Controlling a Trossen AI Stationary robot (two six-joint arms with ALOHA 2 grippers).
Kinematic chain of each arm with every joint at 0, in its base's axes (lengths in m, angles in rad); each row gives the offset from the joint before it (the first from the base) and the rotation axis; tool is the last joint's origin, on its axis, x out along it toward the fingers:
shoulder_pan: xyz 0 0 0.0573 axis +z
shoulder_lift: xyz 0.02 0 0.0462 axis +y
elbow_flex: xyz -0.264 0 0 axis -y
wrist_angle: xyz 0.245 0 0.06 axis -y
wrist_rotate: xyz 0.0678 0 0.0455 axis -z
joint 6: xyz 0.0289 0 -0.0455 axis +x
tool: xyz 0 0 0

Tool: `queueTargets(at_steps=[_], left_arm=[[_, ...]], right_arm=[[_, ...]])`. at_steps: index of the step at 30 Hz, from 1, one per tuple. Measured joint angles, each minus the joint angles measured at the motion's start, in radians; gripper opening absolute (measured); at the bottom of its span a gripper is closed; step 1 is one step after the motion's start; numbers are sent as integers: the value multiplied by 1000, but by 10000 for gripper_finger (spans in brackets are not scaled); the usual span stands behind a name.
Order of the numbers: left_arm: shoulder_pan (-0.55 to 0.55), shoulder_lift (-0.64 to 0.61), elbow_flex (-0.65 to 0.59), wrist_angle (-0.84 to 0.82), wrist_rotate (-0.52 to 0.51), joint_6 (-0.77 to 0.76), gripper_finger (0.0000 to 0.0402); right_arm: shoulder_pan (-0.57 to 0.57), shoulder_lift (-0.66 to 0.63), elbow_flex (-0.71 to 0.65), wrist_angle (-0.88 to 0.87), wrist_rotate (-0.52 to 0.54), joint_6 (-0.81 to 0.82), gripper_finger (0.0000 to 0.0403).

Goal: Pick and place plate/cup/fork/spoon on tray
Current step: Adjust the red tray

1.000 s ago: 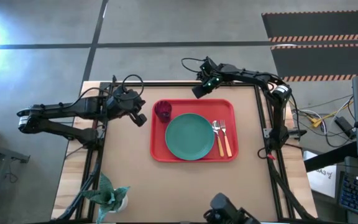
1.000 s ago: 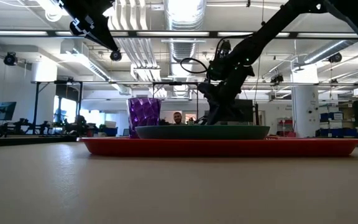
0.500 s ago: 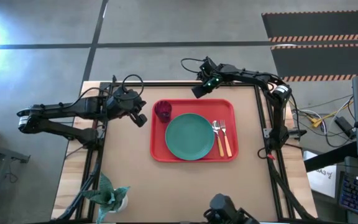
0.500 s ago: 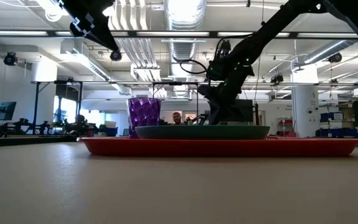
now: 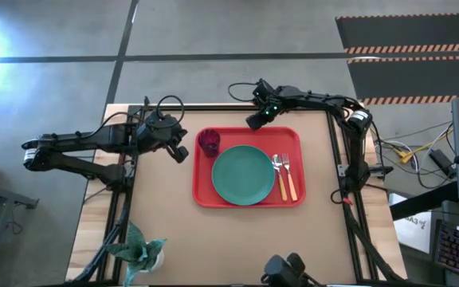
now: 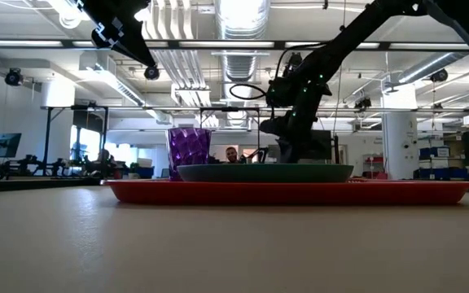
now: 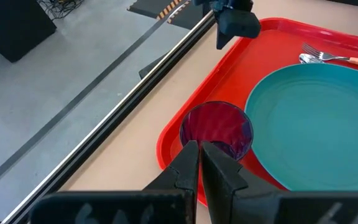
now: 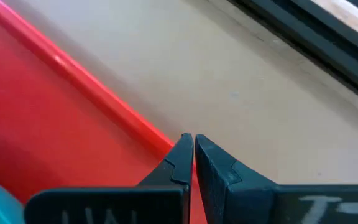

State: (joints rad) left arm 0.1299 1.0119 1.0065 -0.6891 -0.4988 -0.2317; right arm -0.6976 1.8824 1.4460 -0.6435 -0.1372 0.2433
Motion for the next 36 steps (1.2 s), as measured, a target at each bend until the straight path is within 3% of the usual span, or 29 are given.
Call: queueTargets(at_steps=[16, 32, 36], left_arm=[[0, 0, 0, 0, 0, 0, 0], [0, 1, 0, 0, -2, 0, 0], [1, 1, 0, 0, -3, 0, 0]], right_arm=[[-1, 1, -79, 38, 136, 8, 8], [-2, -3, -198, 166, 134, 28, 8], [1, 1, -199, 275, 100, 43, 8]])
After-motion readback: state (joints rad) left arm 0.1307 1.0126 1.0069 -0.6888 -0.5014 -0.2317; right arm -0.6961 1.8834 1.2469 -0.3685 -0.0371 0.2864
